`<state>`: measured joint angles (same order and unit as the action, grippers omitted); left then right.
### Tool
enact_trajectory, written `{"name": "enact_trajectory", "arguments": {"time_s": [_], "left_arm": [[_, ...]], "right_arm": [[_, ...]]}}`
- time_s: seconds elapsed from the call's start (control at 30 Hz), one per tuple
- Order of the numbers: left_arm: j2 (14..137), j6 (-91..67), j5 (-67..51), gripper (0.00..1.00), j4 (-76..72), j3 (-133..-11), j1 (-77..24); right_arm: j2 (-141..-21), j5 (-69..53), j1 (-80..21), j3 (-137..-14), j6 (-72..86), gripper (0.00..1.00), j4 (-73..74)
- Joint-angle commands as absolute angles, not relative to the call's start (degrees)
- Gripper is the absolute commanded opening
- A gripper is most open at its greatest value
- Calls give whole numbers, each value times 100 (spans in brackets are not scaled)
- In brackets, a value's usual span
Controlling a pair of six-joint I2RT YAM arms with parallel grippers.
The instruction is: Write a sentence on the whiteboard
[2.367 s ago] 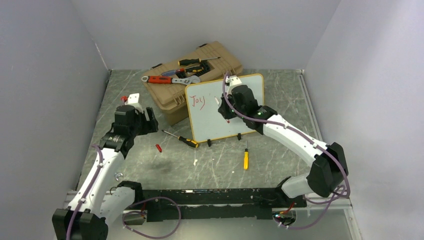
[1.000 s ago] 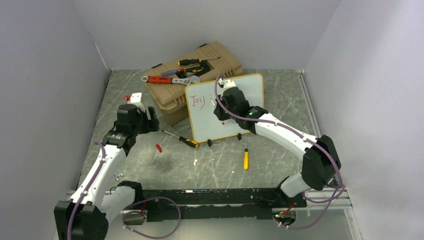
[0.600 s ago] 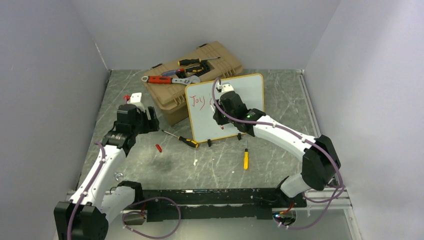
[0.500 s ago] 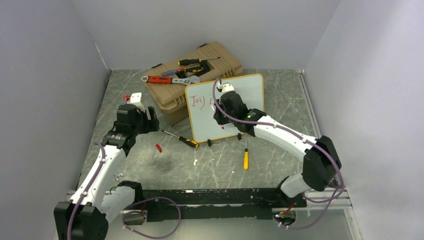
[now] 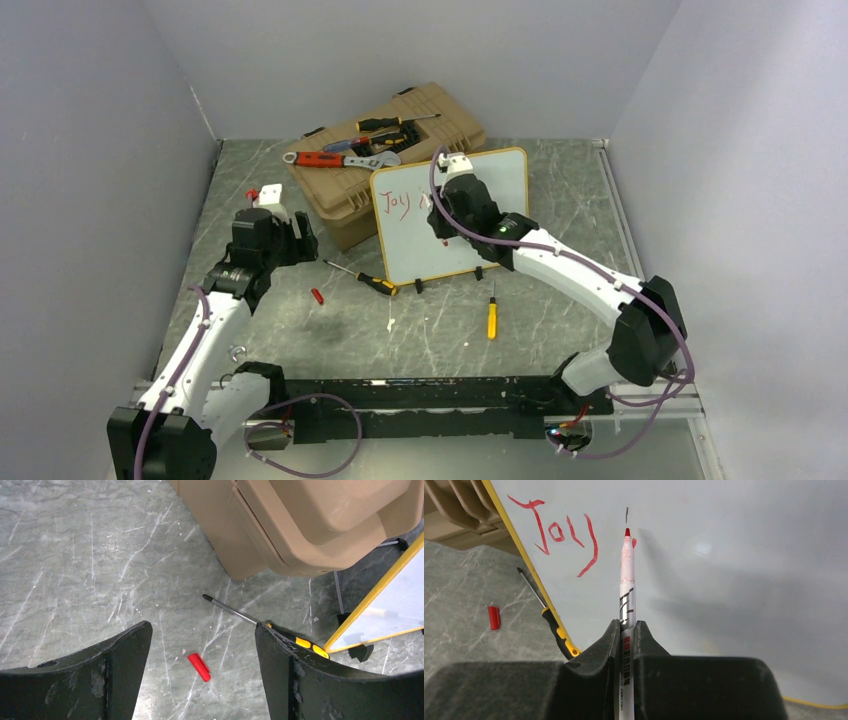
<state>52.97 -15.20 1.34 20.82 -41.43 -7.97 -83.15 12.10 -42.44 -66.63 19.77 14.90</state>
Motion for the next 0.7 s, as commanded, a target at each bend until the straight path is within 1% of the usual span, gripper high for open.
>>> {"name": "enact_trajectory", "arguments": {"time_s": [0.0,0.37,0.5,0.67], "left_arm": [[5169,-1469,79,81,1919,-4113,-809],[5168,-1462,97,81,1916,-4113,-809],[5168,-1466,92,81,1910,-4113,-809],[5203,-1472,57,81,1895,-4113,-809]], "right_arm": [[-8450,1347,-4242,-6977,1814,0,1251],[-8789,1292,-4096,-7148,1846,0,1358],[-8567,1274,-4109,-7016,1757,0,1183],[-8129,1246,-4131,-6562,1741,0,900]]}}
